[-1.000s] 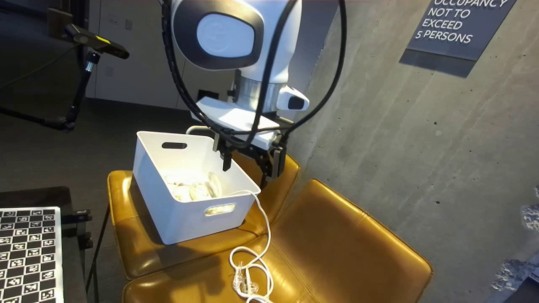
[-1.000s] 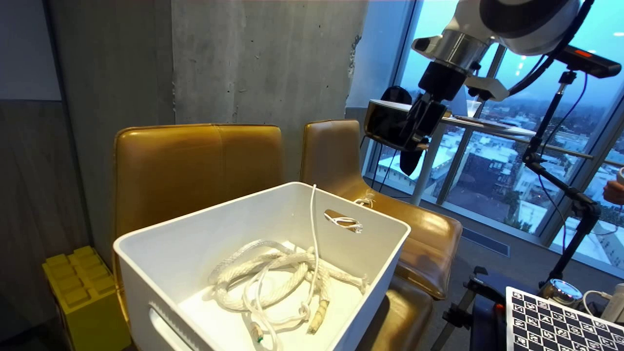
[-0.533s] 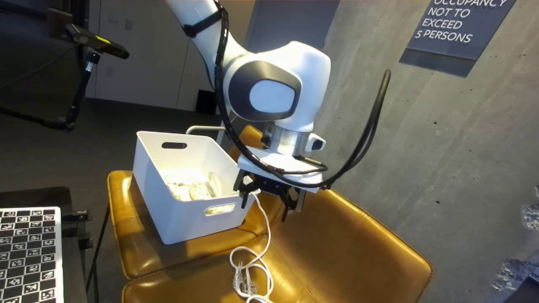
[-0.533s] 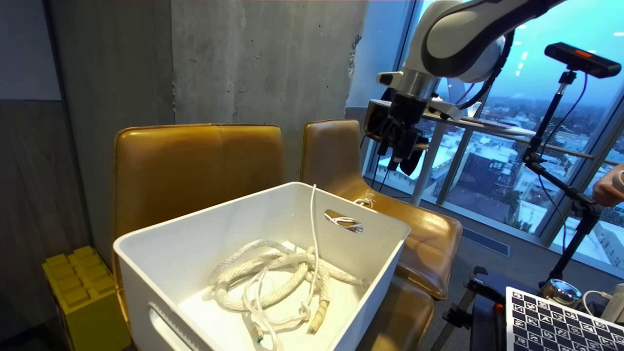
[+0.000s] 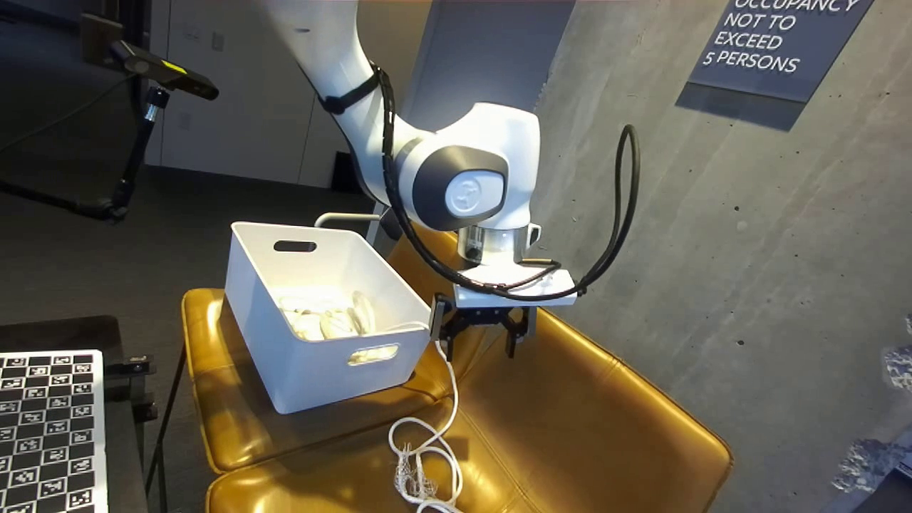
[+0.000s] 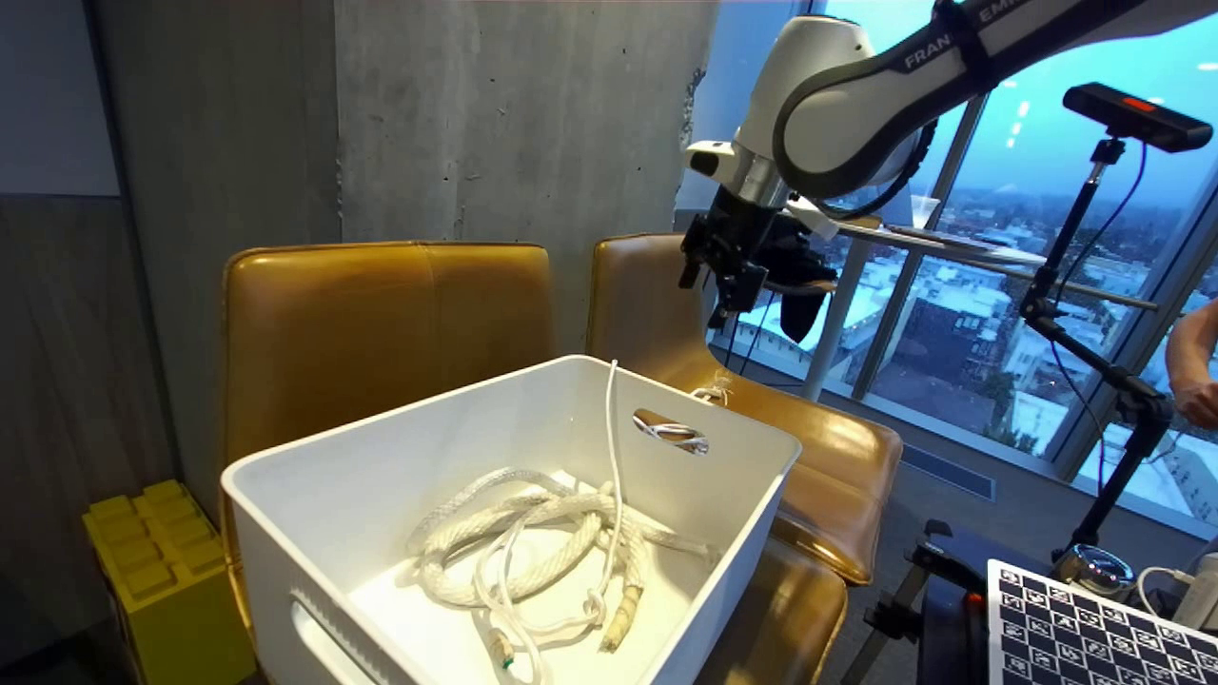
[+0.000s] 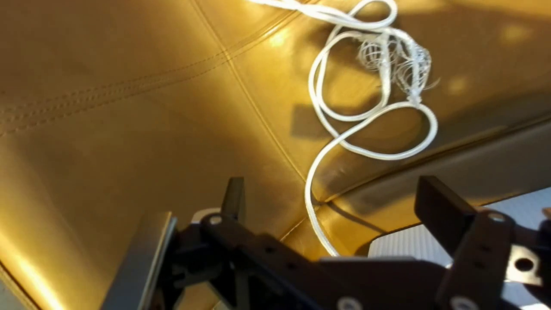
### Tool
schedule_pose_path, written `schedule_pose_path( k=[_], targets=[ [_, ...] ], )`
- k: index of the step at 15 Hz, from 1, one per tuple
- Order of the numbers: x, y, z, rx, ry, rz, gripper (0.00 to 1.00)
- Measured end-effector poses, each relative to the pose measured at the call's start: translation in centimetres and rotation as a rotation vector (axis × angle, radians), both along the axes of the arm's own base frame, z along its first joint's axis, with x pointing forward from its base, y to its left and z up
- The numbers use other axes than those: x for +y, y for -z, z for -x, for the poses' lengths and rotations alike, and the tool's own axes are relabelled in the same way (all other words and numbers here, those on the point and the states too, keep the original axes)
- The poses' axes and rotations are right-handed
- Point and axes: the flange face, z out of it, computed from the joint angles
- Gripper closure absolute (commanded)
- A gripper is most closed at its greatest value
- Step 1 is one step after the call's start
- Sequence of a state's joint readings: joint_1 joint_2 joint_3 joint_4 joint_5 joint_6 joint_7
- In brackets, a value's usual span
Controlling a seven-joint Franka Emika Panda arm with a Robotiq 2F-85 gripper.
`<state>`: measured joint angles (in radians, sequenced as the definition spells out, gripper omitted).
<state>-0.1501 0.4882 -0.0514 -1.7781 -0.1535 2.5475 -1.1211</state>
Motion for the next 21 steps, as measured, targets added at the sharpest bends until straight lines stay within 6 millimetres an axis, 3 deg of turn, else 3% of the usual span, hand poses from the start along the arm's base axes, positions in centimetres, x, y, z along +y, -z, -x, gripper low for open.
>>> schedule_pose_path(
  k=[5,8,14,21],
  targets=[
    [0.3,5.2,0.9,-0.122,-0.139,0.030,0.00],
    [1.6,7.6,1.4,-0.158,-0.187,0.017,0.00],
    [6.5,9.9,1.6,-0.177,-0.272,-0.023,0.00],
    [6.5,11.2,1.7,-0.160,-0.309,-0.005,0.00]
  ],
)
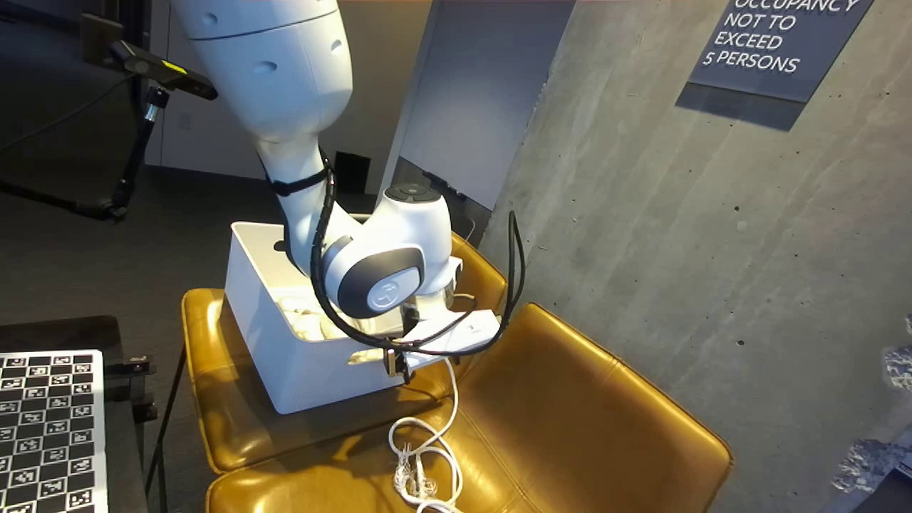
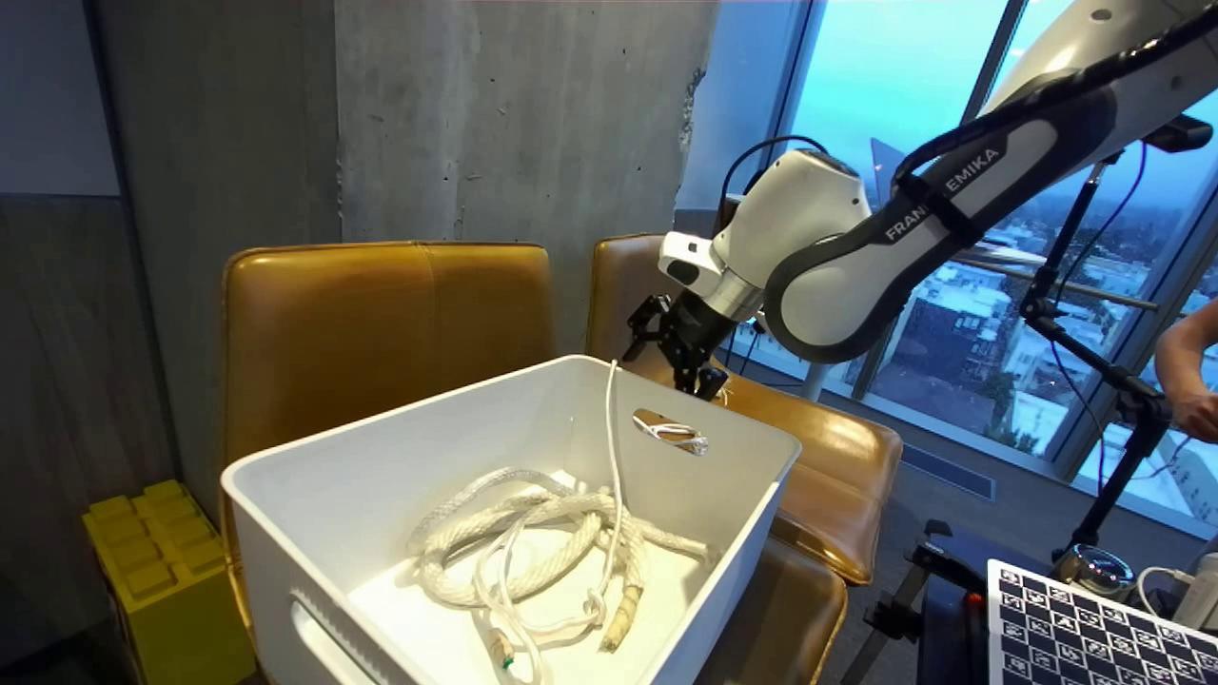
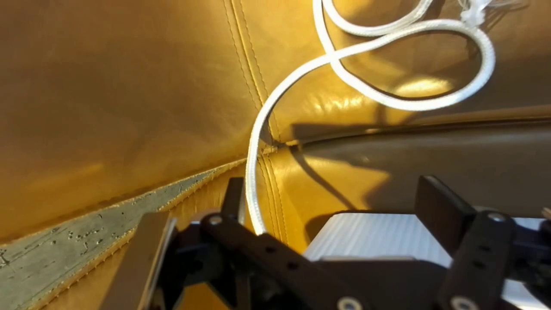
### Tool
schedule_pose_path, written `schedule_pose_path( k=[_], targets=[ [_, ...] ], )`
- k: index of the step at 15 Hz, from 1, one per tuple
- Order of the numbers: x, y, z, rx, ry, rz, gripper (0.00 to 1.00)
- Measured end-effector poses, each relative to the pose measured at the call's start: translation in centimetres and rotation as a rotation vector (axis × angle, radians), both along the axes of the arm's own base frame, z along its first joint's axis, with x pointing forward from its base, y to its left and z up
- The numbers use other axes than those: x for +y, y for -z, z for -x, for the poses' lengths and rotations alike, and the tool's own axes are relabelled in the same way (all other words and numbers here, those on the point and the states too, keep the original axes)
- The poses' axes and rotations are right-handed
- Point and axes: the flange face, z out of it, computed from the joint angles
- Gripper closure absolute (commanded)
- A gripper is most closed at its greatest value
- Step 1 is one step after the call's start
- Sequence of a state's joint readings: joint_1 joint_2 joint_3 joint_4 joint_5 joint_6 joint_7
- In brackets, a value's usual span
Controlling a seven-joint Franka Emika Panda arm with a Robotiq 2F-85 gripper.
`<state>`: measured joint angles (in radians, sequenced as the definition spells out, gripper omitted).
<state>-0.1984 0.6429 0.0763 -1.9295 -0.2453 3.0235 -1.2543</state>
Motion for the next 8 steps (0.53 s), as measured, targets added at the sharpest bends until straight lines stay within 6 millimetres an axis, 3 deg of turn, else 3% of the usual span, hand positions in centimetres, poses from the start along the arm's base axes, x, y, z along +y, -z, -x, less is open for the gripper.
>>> schedule_pose_path(
  k=[8],
  targets=[
    [-1.2,-0.8,-1.2,-0.028,-0.008,0.018,0.00]
  ],
)
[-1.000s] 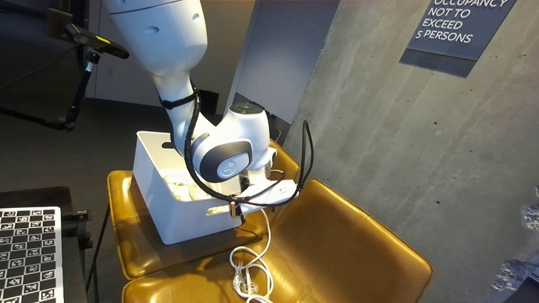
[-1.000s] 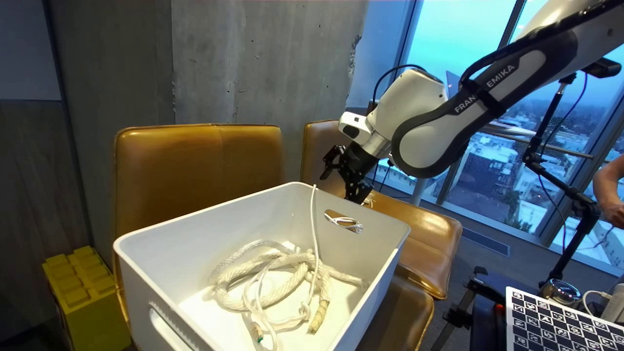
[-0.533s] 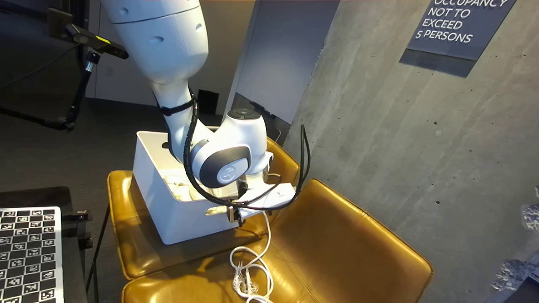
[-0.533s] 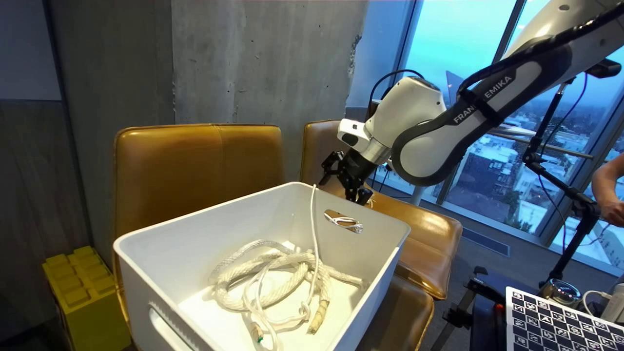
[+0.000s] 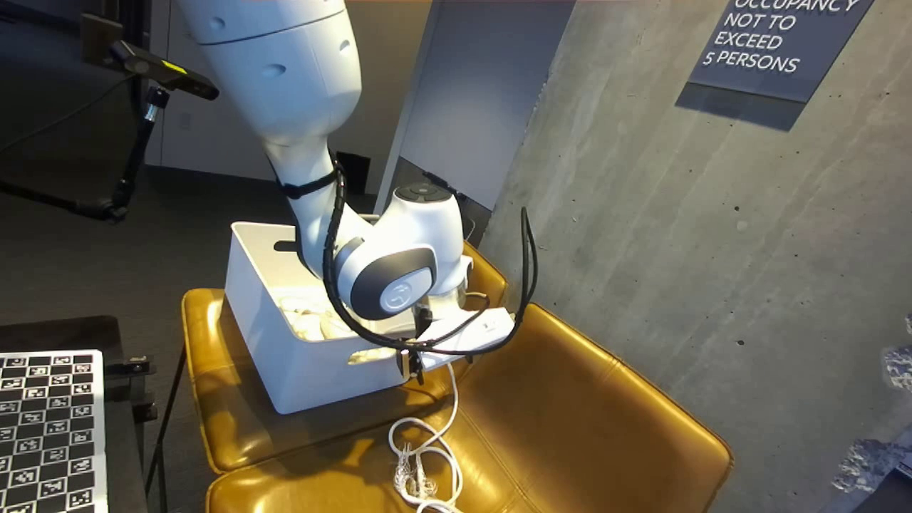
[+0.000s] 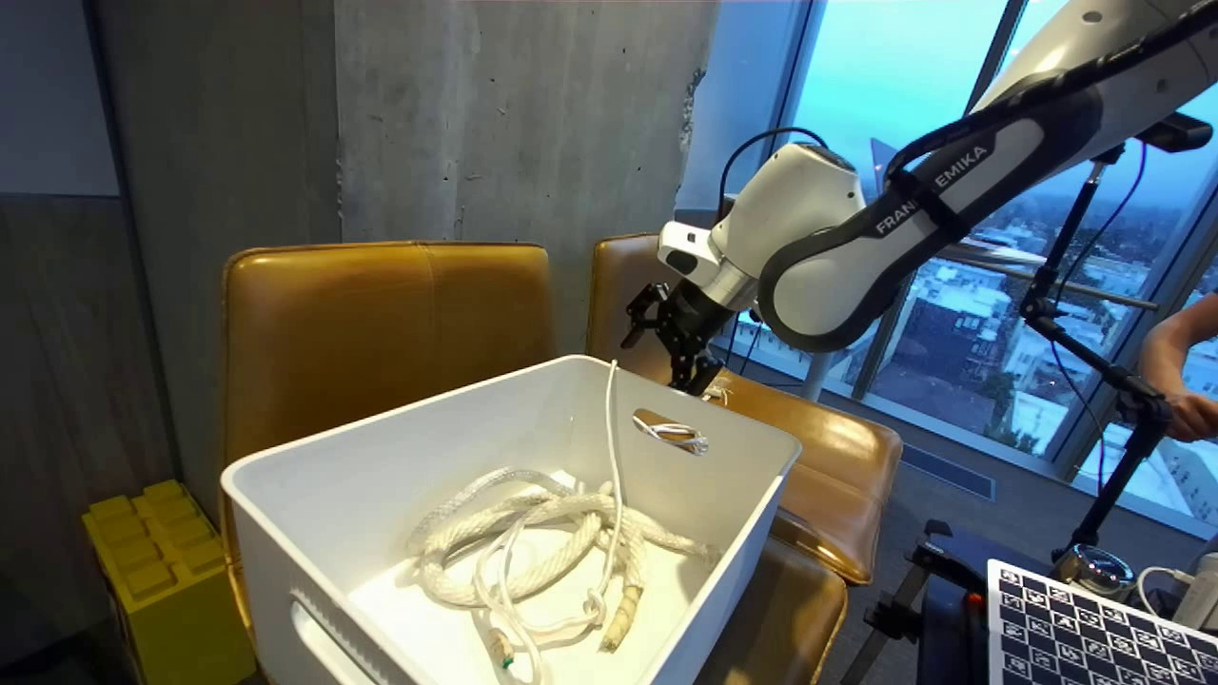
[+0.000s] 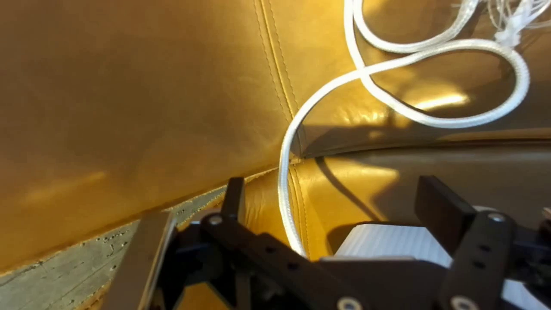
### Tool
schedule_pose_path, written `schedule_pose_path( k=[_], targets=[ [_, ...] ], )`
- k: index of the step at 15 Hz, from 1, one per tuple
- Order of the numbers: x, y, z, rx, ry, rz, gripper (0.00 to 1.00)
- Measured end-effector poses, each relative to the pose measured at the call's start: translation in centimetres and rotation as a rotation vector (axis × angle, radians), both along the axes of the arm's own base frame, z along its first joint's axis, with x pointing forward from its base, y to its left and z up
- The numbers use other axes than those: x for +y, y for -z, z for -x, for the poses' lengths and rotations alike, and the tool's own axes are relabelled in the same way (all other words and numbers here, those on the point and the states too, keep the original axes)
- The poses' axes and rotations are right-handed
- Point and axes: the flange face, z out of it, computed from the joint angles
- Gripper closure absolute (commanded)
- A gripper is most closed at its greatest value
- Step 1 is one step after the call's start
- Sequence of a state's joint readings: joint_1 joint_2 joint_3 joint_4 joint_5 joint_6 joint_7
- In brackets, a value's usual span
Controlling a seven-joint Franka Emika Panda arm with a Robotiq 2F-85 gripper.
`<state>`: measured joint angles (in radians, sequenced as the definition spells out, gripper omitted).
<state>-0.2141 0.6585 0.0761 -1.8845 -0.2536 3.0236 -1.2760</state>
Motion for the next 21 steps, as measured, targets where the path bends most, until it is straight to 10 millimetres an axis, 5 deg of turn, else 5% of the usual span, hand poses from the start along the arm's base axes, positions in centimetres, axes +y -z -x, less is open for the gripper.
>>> schedule_pose_path(
  k=[11,13,21],
  targets=[
    [-0.8,1.9,-3.7,-0.042,0.002,0.005,0.00],
    [-0.8,2.0,-3.9,-0.044,0.002,0.005,0.26],
    [-0.3,2.6,-4.5,-0.048,-0.007,0.006,0.88]
  ],
)
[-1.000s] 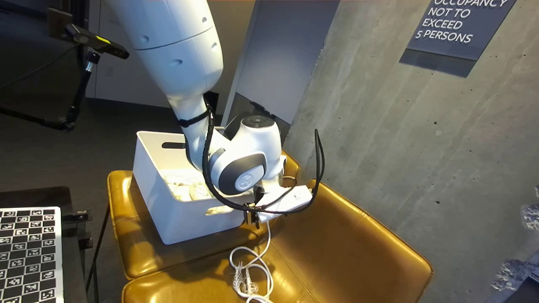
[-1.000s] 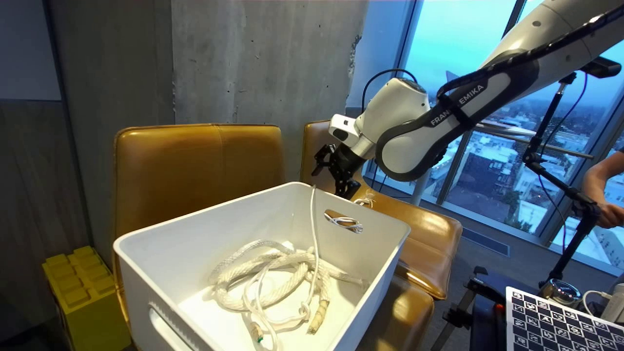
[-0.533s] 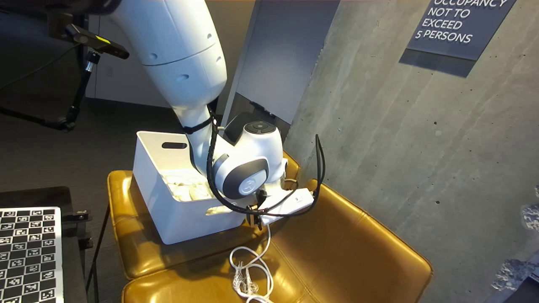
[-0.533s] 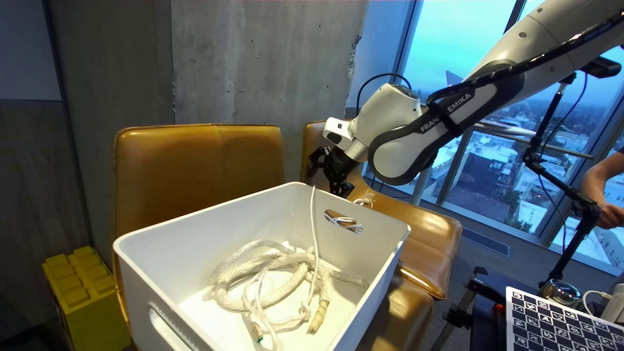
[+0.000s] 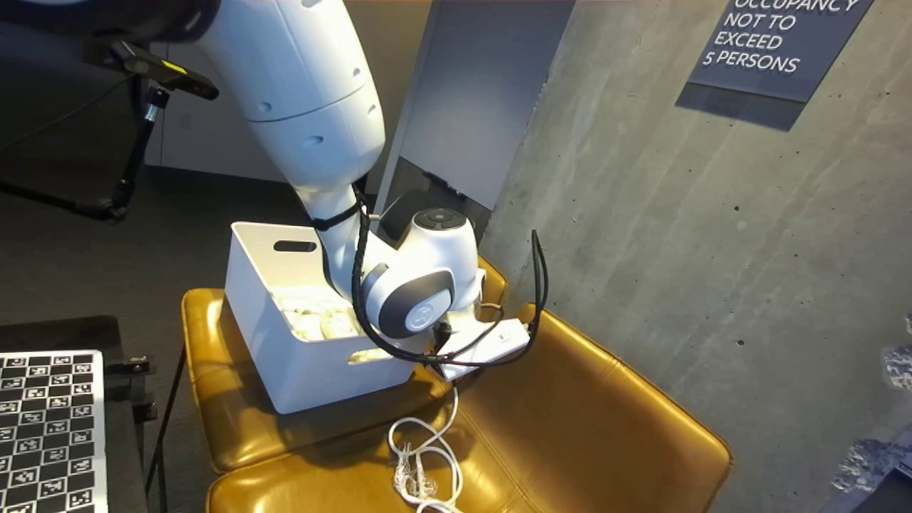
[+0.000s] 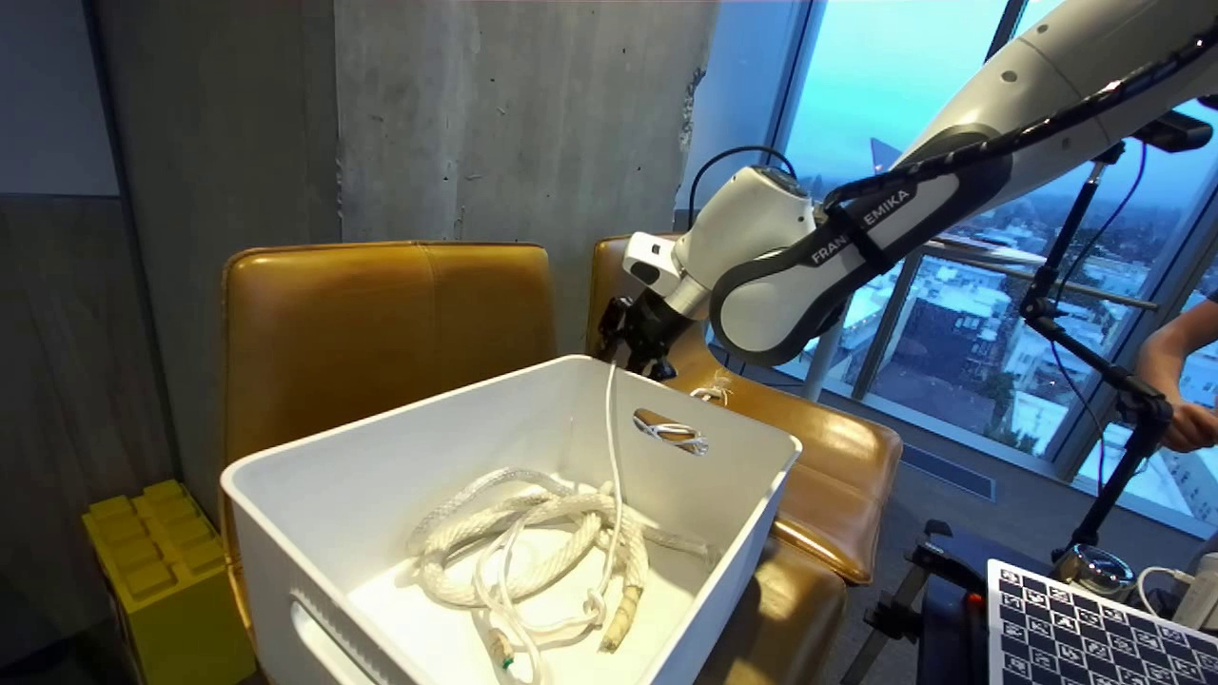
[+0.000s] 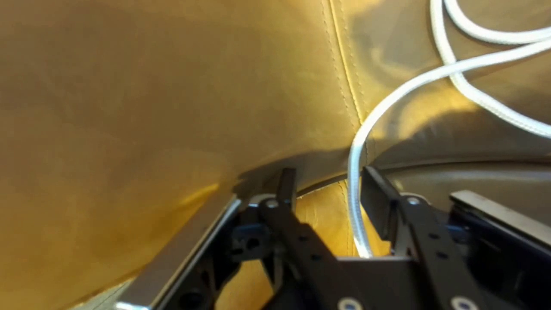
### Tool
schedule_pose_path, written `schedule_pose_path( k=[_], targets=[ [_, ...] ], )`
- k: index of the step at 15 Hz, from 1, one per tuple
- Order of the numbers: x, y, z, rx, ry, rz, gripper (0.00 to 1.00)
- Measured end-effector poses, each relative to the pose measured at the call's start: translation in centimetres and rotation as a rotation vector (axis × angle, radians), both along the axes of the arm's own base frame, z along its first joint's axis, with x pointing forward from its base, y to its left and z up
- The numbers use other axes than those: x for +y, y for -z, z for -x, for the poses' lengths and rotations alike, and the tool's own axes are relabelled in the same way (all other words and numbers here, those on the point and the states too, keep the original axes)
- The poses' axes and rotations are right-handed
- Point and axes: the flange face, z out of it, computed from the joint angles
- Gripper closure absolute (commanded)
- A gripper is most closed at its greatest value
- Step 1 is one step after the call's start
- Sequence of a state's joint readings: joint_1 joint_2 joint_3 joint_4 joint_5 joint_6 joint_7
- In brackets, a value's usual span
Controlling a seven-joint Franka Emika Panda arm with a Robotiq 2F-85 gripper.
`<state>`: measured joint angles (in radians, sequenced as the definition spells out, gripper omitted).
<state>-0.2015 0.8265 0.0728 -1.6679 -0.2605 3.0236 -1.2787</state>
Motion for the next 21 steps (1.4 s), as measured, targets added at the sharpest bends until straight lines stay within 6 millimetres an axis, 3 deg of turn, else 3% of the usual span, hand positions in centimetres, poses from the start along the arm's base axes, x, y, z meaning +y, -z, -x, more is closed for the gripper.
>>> schedule_pose_path(
  k=[2,4,6,16,17,21],
  targets=[
    [0.0,0.3,-0.1,0.002,-0.001,0.000,0.99],
    [0.1,0.8,-0.2,0.005,-0.002,-0.001,1.00],
    [0.4,1.3,-0.2,0.010,-0.005,0.000,0.74],
    [2.8,2.6,-0.2,0.028,-0.018,0.014,0.05],
    [3.2,2.5,-0.3,0.025,-0.022,0.016,0.01],
    [4.6,1.7,-0.8,0.009,-0.038,0.026,0.00]
  ],
)
